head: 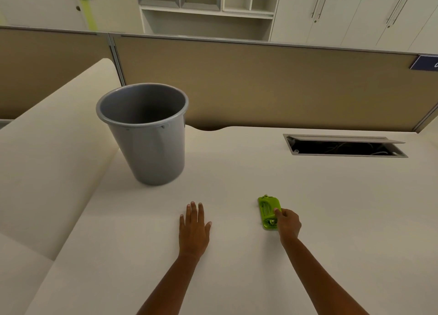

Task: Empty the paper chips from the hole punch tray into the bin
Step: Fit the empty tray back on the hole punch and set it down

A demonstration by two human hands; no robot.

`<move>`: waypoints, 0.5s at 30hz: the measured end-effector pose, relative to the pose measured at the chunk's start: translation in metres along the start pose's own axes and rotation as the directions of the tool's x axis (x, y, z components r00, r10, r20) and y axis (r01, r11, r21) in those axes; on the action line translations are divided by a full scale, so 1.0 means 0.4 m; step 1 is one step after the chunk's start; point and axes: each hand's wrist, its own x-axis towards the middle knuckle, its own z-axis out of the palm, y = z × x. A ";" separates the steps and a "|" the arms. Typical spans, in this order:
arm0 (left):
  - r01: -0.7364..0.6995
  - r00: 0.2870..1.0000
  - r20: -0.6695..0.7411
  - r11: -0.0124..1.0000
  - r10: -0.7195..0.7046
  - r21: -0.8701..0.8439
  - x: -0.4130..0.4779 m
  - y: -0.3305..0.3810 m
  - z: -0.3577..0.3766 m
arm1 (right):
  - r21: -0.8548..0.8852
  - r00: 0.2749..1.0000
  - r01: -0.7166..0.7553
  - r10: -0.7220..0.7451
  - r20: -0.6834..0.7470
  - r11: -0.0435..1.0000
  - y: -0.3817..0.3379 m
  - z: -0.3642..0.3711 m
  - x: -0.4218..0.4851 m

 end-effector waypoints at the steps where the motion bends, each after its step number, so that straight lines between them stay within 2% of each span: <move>1: 0.002 1.000 -0.002 1.000 -0.002 0.000 0.001 -0.001 -0.001 | -0.008 1.000 0.008 -0.008 0.002 1.000 -0.001 -0.001 -0.003; 7: -0.004 1.000 -0.010 1.000 0.004 -0.007 -0.001 -0.004 -0.003 | -0.112 0.996 0.091 -0.089 0.024 0.989 -0.002 -0.009 -0.039; 10: -0.002 1.000 -0.006 1.000 0.002 -0.008 -0.002 -0.009 0.006 | -0.221 0.970 0.241 -0.241 0.031 0.945 0.025 -0.007 -0.076; 12: -0.002 1.000 -0.014 1.000 0.002 -0.011 -0.003 -0.010 0.012 | -0.376 0.901 0.423 -0.429 0.073 0.824 0.043 -0.004 -0.099; 14: -0.008 1.000 -0.026 1.000 0.008 -0.009 -0.008 -0.009 0.008 | -0.465 0.769 0.612 -0.618 0.163 0.640 0.053 0.005 -0.123; 15: -0.010 0.999 -0.043 1.000 0.009 -0.022 -0.006 -0.009 0.010 | -0.485 0.734 0.653 -0.643 0.217 0.581 0.050 0.012 -0.135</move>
